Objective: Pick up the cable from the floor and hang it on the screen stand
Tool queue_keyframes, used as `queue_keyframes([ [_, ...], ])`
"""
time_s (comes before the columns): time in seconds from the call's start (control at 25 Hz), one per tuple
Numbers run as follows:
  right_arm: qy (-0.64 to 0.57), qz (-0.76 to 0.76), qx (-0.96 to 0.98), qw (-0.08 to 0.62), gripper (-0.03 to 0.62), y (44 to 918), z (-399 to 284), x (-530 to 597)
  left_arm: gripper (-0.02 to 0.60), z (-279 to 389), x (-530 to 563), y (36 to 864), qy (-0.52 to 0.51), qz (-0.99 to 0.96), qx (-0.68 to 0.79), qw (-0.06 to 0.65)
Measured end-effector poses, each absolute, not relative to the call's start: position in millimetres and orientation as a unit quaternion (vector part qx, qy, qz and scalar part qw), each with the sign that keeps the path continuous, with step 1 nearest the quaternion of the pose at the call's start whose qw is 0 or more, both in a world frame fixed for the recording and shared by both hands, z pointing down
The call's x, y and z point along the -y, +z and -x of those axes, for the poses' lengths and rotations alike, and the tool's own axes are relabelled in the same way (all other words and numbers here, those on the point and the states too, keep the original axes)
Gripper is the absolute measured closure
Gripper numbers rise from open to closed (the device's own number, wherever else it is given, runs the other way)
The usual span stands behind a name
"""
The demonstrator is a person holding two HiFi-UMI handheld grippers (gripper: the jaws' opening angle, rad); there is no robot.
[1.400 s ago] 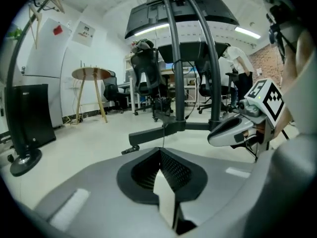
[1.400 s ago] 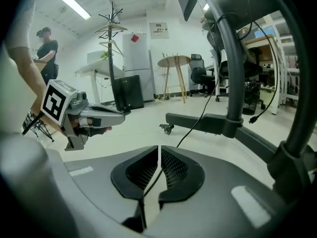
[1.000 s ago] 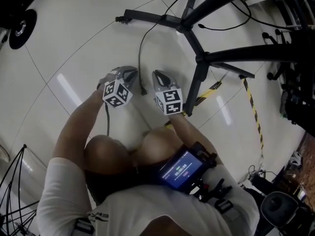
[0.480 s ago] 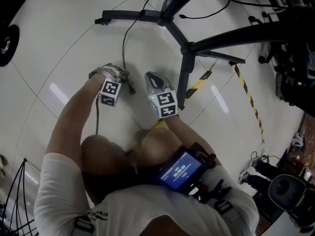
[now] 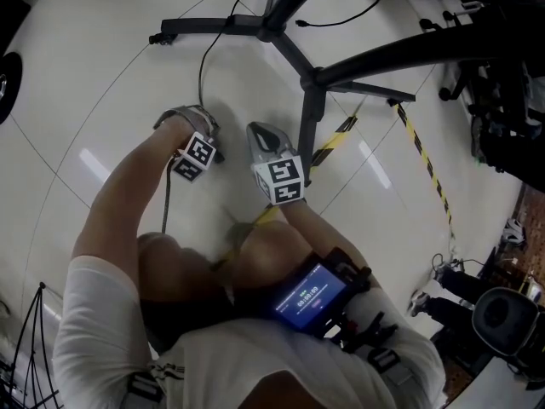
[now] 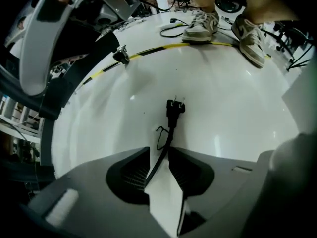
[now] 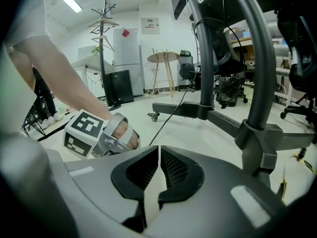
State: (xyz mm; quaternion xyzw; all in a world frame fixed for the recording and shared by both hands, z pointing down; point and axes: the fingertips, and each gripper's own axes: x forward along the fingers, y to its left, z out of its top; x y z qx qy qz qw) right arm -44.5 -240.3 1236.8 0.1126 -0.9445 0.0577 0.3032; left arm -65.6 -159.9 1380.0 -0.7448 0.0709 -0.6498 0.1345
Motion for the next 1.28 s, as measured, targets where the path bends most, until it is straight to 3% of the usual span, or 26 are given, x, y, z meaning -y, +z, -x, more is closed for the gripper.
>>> queue_keyframes([
  [0.12, 0.060, -0.119, 0.944, 0.302, 0.568, 1236, 42, 245, 0.518, 65, 153, 1384, -0.657, 0.744, -0.045, 0.118],
  [0.4, 0.060, -0.120, 0.944, 0.302, 0.568, 1235, 41, 247, 0.566, 66, 153, 1382, -0.642, 0.756, -0.084, 0.096],
  [0.76, 0.052, -0.120, 0.945, 0.301, 0.568, 1232, 47, 253, 0.568, 77, 184, 1348, -0.579, 0.776, -0.243, 0.063],
  [1.28, 0.026, -0.124, 0.960, 0.248, 0.569, 1175, 86, 274, 0.569, 169, 221, 1210, -0.305, 0.709, -0.635, -0.032],
])
